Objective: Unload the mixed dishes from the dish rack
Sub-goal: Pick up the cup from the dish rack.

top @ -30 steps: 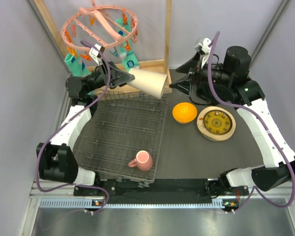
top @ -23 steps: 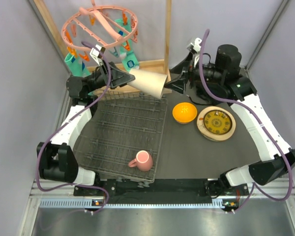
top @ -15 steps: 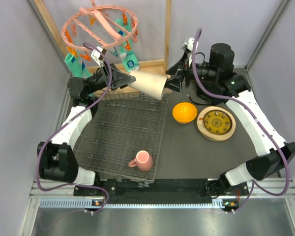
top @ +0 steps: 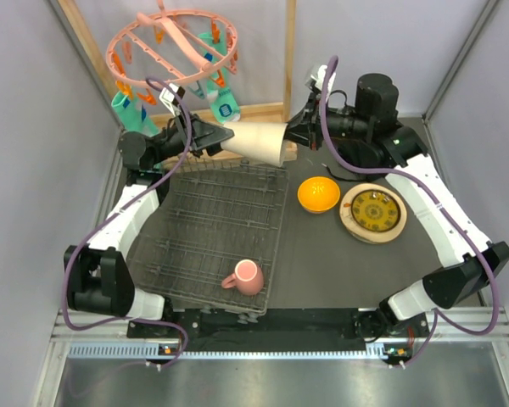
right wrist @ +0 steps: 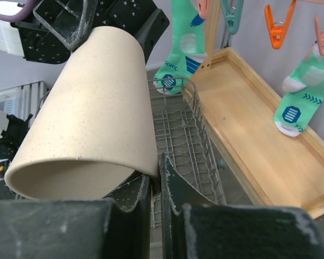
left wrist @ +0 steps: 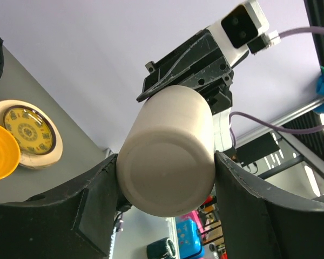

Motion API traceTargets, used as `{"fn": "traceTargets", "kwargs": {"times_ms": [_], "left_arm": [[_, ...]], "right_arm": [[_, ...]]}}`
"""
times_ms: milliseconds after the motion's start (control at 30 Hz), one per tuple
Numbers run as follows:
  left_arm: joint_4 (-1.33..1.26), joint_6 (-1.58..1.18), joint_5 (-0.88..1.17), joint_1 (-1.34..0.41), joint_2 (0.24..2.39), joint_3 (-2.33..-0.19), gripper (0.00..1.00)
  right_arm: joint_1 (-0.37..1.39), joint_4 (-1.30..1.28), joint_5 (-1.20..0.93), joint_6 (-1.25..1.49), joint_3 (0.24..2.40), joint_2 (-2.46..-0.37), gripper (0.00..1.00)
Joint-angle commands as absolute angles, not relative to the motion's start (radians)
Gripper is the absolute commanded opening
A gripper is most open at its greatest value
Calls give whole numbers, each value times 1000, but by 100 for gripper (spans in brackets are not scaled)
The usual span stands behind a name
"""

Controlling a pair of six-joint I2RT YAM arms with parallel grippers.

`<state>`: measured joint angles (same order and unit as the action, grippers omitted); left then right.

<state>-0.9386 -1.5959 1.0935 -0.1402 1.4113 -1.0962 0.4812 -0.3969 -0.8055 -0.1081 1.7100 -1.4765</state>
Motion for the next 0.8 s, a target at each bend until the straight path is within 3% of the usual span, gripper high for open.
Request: {"fn": "traceTargets", "kwargs": {"times_ms": [0, 267, 400, 567, 767], "left_arm": [[-959, -1508, 1088, -147, 1384, -1085, 63], [-913, -1476, 1088, -147, 1376, -1080, 86], [-871, -1451, 1086, -146, 1368, -1080, 93], [-816, -1405, 1086, -137, 1358, -1091, 99], [-778, -1374, 1086, -66, 1339, -1123, 99]], "right_arm": [[500, -380, -830, -69, 1756, -1471, 0], [500, -383, -810, -75, 1736, -1442, 0], [500, -391, -787, -77, 1736, -1433, 0], [500, -480, -700, -125, 1764, -1427, 0], [499, -635, -534, -244, 1763, -1384, 0]]}}
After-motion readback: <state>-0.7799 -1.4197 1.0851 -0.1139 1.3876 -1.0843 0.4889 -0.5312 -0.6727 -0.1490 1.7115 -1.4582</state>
